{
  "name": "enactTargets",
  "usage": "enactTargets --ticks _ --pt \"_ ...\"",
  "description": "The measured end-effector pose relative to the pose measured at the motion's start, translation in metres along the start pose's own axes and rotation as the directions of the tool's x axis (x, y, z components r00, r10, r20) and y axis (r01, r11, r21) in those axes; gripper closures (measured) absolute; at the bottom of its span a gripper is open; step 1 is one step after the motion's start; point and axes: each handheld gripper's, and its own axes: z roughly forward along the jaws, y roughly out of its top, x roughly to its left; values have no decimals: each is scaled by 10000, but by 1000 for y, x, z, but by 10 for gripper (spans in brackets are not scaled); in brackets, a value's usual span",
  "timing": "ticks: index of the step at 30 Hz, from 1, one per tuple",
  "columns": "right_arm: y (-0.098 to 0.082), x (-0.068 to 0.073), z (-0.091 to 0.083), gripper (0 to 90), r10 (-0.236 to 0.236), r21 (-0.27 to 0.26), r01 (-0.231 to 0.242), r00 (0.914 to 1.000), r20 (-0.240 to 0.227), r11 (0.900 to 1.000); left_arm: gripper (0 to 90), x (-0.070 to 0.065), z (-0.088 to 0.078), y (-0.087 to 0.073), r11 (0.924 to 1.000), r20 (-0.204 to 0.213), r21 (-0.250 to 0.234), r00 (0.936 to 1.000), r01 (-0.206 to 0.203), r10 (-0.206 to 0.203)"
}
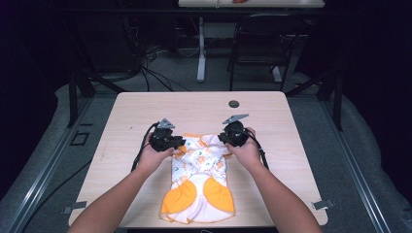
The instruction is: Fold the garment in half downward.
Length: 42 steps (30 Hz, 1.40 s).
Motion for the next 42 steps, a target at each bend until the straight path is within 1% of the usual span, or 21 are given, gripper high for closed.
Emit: enactTargets --ticks 4,7,8,10,13,16,19,20,23,24,25,27,29,30,32,35,36,37,39,41,42 --pt "9 -8 13 816 147 112 -149 9996 233 9998 749 5 12 2 9997 19 88 9998 -212 212" --pt "13 -13 21 818 239 238 -247 9992 334 9994 759 11 17 3 10000 -15 -47 10000 32 -32" --pt "13 -16 24 818 457 257 -466 9984 347 9986 760 13 18 3 10000 -36 -5 10000 89 -89" --pt "12 -20 30 829 640 358 -655 9970 436 9972 765 17 21 3 9998 -51 76 9998 187 -187" --pt "9 -25 39 829 1041 544 -1060 9939 372 9929 770 21 27 1 9992 -28 171 9993 365 -365" --pt "7 -27 43 818 1278 622 -1276 9918 -1 9899 774 21 32 -2 9981 13 497 9993 362 -363" --pt "6 -24 42 809 1175 366 -1154 9911 -630 9926 797 18 37 -4 9965 0 743 9993 378 -379" --pt "6 -23 41 809 1185 350 -1164 9906 -685 9926 803 18 38 -5 9962 -99 751 9990 433 -427" --pt "6 -19 37 808 825 233 -805 9909 -1060 9965 812 18 39 -6 9943 -233 844 9977 648 -630" --pt "5 -17 35 808 755 297 -726 9906 -1137 9969 816 18 39 -7 9939 -335 903 9976 636 -608" --pt "5 -15 34 808 517 331 -479 9908 -1248 9983 819 18 40 -8 9936 -365 900 9972 685 -654" --pt "4 -11 32 804 219 438 -156 9890 -1462 9989 821 18 40 -8 9929 -345 916 9967 762 -733" --pt "2 -6 32 803 -133 628 241 9860 -1663 9977 821 17 40 -8 9929 -411 918 9965 757 -722" --pt "1 -4 33 802 -195 709 319 9854 -1694 9970 821 17 40 -8 9933 -442 900 9966 731 -693" --pt "-1 -1 36 792 -391 953 547 9865 -1591 9939 820 17 40 -8 9929 -420 891 9963 786 -751" --pt "-5 1 39 742 -440 1095 571 9919 -1188 9923 803 17 38 -6 9947 -510 750 9964 710 -673" --pt "-6 1 39 733 -439 1046 547 9937 -1029 9930 792 18 36 -5 9955 -504 732 9971 604 -568" --pt "-8 0 40 722 -232 840 307 9958 -887 9960 776 18 37 -5 9961 -600 582 9962 661 -626" --pt "-11 -1 41 692 -165 842 227 9972 -736 9962 749 20 35 -4 9963 -780 619 9954 603 -554" --pt "-13 -2 41 645 67 671 -30 9985 -551 9977 701 22 34 -3 9966 -958 512 9936 647 -596" --pt "-12 -2 42 626 64 723 -35 9992 -393 9974 674 22 34 -4 9961 -1018 523 9926 712 -656"
